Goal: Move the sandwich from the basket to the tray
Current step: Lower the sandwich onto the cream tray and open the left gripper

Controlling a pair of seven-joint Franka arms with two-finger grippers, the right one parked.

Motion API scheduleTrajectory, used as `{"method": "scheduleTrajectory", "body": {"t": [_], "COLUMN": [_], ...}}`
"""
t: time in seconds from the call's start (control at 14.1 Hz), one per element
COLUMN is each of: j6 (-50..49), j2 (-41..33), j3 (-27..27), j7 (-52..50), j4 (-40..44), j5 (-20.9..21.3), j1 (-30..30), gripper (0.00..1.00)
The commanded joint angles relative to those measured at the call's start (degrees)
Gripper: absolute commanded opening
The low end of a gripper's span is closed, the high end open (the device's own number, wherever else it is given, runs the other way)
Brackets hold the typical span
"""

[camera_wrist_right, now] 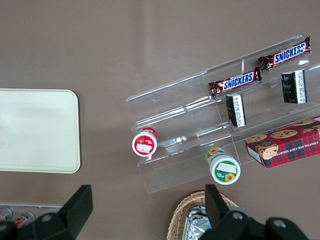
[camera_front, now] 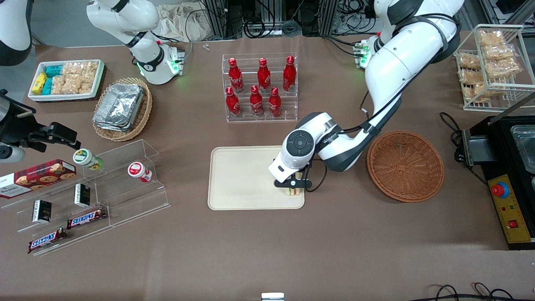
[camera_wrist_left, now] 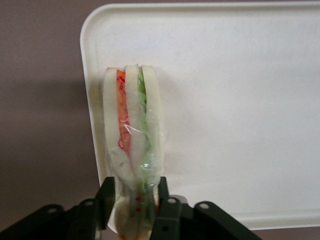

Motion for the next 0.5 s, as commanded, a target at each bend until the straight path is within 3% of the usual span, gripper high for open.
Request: {"method": "scheduleTrajectory", "body": {"t": [0.0,0.28,0.43], "j6": [-1.4,-11.7,-16.9], "j2": [-4.1,-14.4,-19.2], "j3": [0.0,-0.3,-0.3], "j7": [-4.7,-3.3,5.3], "j4": [1.2,0.9,0.9], "j5": [0.1,0.1,-2.0], "j1": [0.8,5.5,10.0], "gripper": [1.0,1.0,1.0]}}
